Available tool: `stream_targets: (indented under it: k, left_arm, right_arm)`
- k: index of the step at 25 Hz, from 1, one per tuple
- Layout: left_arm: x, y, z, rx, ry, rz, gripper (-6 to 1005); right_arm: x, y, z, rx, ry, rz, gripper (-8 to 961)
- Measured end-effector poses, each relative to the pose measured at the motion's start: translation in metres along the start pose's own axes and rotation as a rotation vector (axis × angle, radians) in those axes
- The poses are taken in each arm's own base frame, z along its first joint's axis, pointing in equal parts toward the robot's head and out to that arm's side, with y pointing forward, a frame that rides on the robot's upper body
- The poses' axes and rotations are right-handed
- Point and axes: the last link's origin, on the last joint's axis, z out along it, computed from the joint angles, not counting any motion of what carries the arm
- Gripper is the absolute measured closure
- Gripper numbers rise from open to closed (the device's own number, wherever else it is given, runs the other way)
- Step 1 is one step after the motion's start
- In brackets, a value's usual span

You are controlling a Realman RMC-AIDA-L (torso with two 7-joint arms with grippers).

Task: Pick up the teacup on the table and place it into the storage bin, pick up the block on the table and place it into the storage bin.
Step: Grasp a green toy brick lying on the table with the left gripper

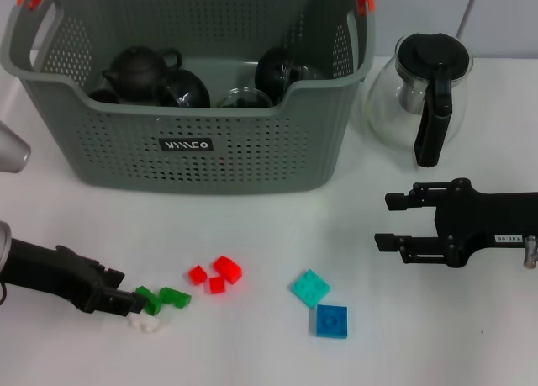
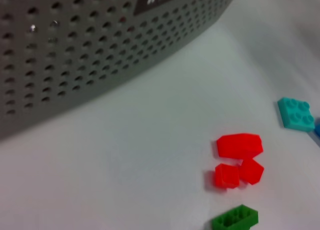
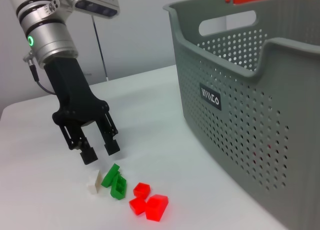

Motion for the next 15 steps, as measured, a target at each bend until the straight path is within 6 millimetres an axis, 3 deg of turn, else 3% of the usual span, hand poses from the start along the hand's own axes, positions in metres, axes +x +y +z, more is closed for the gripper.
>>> stream_targets:
  k: [1,8,15]
  left_arm:
    - [0.001,0.0,0.0,0.001,0.002,-0.005,386]
    - [0.011,0.004,-0.003,0.009,0.023,0.023,388]
    - [0.024,0.013,-0.028,0.019,0.158,0.124,389]
  right_arm:
    - [0.0,0.0,0.0,0.0,-0.001,0.0,269]
    - [-0.001,-0.001,0.0,0.005,-0.001,-0.001,269]
    - [0.0,0.0,0.0,0.004,-0.005,0.003,269]
